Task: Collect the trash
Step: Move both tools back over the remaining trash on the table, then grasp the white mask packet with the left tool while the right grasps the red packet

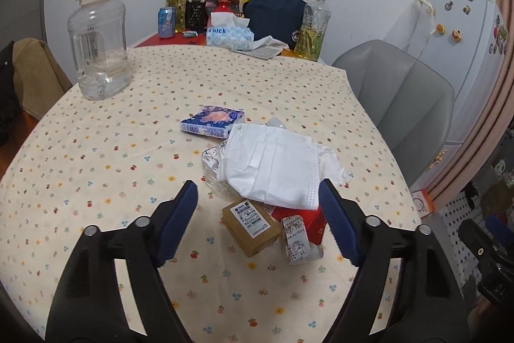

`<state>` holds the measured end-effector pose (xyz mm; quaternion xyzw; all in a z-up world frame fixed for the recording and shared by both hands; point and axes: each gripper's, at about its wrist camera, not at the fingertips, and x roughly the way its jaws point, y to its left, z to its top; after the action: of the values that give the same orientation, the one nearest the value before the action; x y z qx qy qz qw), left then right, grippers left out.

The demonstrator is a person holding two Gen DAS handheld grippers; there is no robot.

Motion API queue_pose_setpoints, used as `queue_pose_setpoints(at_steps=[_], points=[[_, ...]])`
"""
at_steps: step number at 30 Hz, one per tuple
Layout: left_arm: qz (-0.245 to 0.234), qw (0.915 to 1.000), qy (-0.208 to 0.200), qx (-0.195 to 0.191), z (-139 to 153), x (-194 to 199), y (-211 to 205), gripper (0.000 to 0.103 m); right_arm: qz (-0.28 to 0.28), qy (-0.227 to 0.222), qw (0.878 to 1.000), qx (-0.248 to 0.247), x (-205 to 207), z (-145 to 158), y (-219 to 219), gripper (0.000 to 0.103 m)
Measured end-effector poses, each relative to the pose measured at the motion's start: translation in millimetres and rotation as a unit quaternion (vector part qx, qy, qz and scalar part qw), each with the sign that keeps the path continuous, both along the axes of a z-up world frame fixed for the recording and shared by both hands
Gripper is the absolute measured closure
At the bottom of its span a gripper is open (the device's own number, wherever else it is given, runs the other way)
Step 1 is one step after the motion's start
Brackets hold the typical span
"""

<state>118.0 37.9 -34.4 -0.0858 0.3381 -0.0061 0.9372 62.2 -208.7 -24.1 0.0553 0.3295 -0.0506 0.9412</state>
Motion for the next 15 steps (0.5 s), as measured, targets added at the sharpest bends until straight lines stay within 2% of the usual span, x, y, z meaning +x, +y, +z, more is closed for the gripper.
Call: queue_pose_setpoints(at_steps=[7,10,13,14,15], points=[[-0.004,0.9999,0.011,-0.007,-9.0,18.5,-1.7,0.028,-0.007,0.01,1.0,0.005,9.9,-7.4,-4.5,0.008],[-0.006,0.9998,0.021,-0.005,-14.8,26.1,-3.7,0.032,-0.008,0.015,1.0,0.007,13.0,-10.9,-4.9,0.008],[-0.008,0.9993,0.034,-0.014,-20.1,31.8,-3.0,0.051,-0.01,0.017,1.0,0.008,14.6,-12.1,-5.3,0.008],[-0.008,0.9991,0.037,-0.017,-21.2,32.9,-2.4,0.064,-0.011,0.017,1.0,0.008,15.1,-12.3,-5.6,0.008],[-0.008,0.999,0.038,-0.022,-21.6,33.2,-1.3,0.073,-0.011,0.017,1.0,0.008,15.4,-12.6,-5.6,0.008]])
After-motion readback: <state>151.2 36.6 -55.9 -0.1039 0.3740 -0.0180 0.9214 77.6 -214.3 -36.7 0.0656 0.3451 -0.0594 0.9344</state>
